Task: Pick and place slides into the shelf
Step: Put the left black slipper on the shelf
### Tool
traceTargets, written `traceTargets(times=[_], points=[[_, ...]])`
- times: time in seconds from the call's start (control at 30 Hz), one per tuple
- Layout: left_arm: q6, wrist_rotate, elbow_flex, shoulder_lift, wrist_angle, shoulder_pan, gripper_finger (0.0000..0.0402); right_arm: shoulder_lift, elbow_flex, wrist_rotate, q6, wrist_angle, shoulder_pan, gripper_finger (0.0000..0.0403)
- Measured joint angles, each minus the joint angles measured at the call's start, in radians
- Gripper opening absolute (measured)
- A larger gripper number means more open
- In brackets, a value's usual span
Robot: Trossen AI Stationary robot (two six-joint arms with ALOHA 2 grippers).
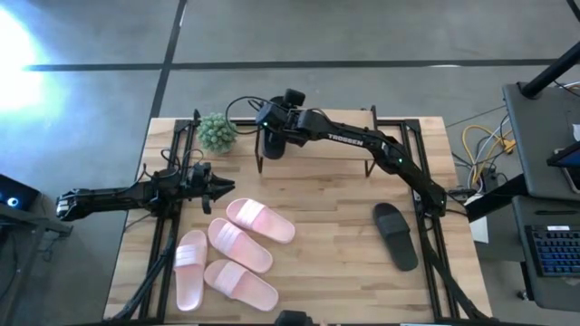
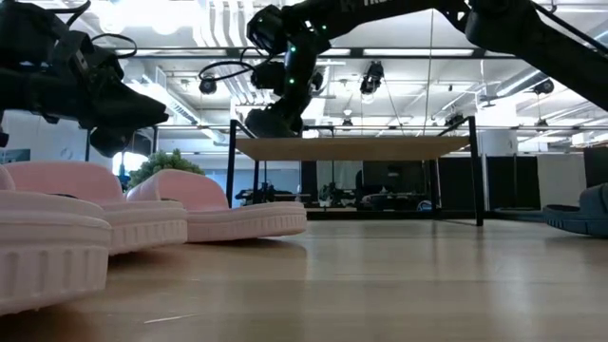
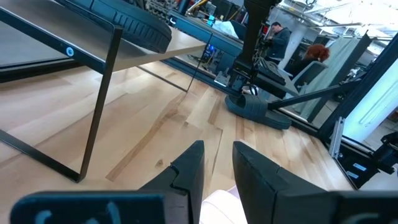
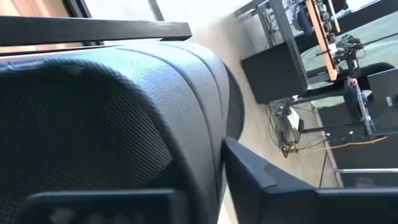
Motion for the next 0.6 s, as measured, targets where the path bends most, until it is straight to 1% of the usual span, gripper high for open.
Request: traceTargets(times=[0.17, 0.3, 0.4, 0.47, 0.6], points=[[0.000, 0.000, 0.000, 0.000, 0.000, 0.000, 0.0070, -0.009, 0.000, -0.005, 0.002, -0.012, 0.003, 0.0134], [0.000, 0.000, 0.000, 0.000, 0.000, 0.000, 0.0070, -0.017, 0.006, -0.008, 0.000, -0.028, 0.015, 0.0170], [0.000, 0.000, 0.000, 0.000, 0.000, 0.000, 0.0070, -0.037, 0.006, -0.007, 0.008, -0.074, 0.027, 0.0186], [0.000, 0.000, 0.000, 0.000, 0.000, 0.000, 0.0070, -0.061, 0.006, -0.006, 0.043, -0.116, 0.039, 0.0191], [0.000, 0.000, 0.000, 0.000, 0.000, 0.000, 0.0070, -0.157, 0.006, -0.011, 0.130, -0.271, 0.091, 0.0194]])
